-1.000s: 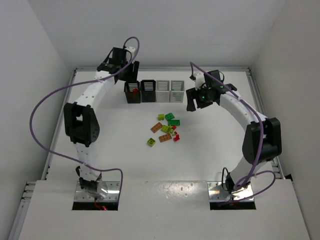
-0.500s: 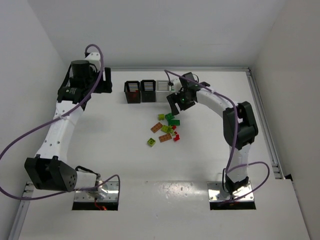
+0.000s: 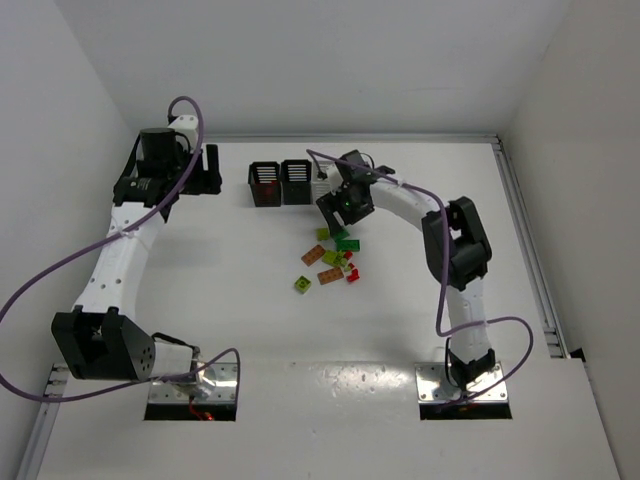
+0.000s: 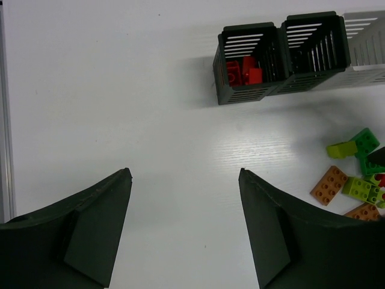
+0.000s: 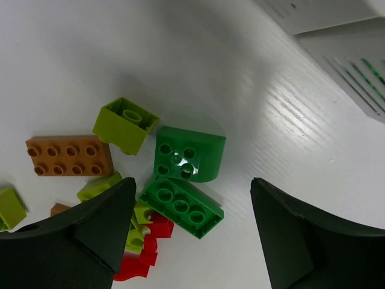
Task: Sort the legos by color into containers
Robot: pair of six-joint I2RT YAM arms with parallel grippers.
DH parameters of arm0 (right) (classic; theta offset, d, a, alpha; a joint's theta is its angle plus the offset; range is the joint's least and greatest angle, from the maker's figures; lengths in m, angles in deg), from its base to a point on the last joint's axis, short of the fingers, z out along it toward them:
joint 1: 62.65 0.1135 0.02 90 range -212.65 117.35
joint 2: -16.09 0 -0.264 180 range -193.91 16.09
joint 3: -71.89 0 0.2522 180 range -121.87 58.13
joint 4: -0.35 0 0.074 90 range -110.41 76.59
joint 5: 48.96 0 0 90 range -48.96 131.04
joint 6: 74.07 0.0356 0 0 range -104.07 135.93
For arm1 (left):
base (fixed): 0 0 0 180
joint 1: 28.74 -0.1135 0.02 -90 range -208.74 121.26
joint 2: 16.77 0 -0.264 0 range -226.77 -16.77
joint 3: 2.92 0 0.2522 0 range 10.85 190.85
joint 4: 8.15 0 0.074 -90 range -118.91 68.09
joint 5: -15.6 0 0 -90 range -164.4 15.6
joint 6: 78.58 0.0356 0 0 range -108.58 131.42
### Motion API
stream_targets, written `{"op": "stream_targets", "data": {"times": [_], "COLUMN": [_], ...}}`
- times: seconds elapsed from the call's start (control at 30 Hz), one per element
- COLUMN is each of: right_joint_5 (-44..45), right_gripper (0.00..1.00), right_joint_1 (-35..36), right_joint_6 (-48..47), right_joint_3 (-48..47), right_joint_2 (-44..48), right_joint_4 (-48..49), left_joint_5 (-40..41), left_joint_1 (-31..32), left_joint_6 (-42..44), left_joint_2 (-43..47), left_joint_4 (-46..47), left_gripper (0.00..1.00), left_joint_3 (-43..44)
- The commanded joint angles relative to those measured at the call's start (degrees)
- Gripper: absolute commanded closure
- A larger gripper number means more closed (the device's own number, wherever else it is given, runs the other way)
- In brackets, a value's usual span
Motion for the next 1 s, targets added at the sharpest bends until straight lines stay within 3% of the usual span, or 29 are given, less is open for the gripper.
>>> {"op": "stream_targets", "data": {"times": [0.0, 0.7, 0.97], "right_joint_5": [2.21, 6.0, 6.0], "right_gripper": [0.22, 0.22, 0.32], "right_joint_1": [0.58, 2.15, 2.16], "right_joint_6": [0.77, 1.82, 2.35], "right_joint_3": [-1.58, -4.03, -4.57], "right_joint_2": [-0.24, -7.18, -8.76], "right_joint_4": [0.01, 1.77, 1.77], "left_joint_5": [-1.74, -2.8, -3.33], "left_joint_1": [-1.0, -2.05, -2.05], "left_joint_6": [-0.58, -0.58, -0.58], "left_joint_2": [0.03, 0.03, 0.03], "left_joint_4": [1.46, 1.99, 1.99], "left_gripper": [0.22, 0.22, 0.22], "left_joint_3": [1.1, -0.04, -0.04]}}
